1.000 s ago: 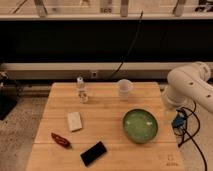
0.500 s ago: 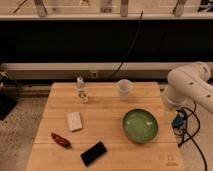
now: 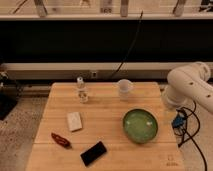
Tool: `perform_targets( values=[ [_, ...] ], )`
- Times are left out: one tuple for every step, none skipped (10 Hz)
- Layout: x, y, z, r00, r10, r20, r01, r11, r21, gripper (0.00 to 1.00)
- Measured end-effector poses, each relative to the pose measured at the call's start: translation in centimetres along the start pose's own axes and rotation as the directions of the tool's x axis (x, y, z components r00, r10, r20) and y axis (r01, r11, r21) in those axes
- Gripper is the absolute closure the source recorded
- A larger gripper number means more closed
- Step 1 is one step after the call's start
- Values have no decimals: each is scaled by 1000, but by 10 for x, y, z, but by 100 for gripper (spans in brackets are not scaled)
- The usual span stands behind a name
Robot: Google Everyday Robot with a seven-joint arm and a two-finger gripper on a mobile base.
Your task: Knock the bottle over
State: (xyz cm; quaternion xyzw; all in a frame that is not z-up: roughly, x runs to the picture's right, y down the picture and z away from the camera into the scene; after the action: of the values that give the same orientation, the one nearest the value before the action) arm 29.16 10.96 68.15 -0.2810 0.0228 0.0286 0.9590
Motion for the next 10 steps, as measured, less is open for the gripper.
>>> perform_targets(
  values=[
    [0,0,0,1000,0,0,0,1000,0,20],
    [0,0,0,1000,0,0,0,1000,0,20],
    [0,0,0,1000,0,0,0,1000,0,20],
    [0,0,0,1000,0,0,0,1000,0,20],
    [0,-1,0,1000,-3,-5,3,1000,3,20],
    [-9,-9,0,1000,-23,-15,23,1000,16,20],
    [-24,-25,-1,998,-51,-26,52,998,33,20],
    [-34,-36,-1,997,-68,-32,69,997,43,20],
    [-41,-42,0,996,-78,-39,80,996,47,20],
    [-42,-43,0,995,-86,-45,88,995,50,20]
  ],
)
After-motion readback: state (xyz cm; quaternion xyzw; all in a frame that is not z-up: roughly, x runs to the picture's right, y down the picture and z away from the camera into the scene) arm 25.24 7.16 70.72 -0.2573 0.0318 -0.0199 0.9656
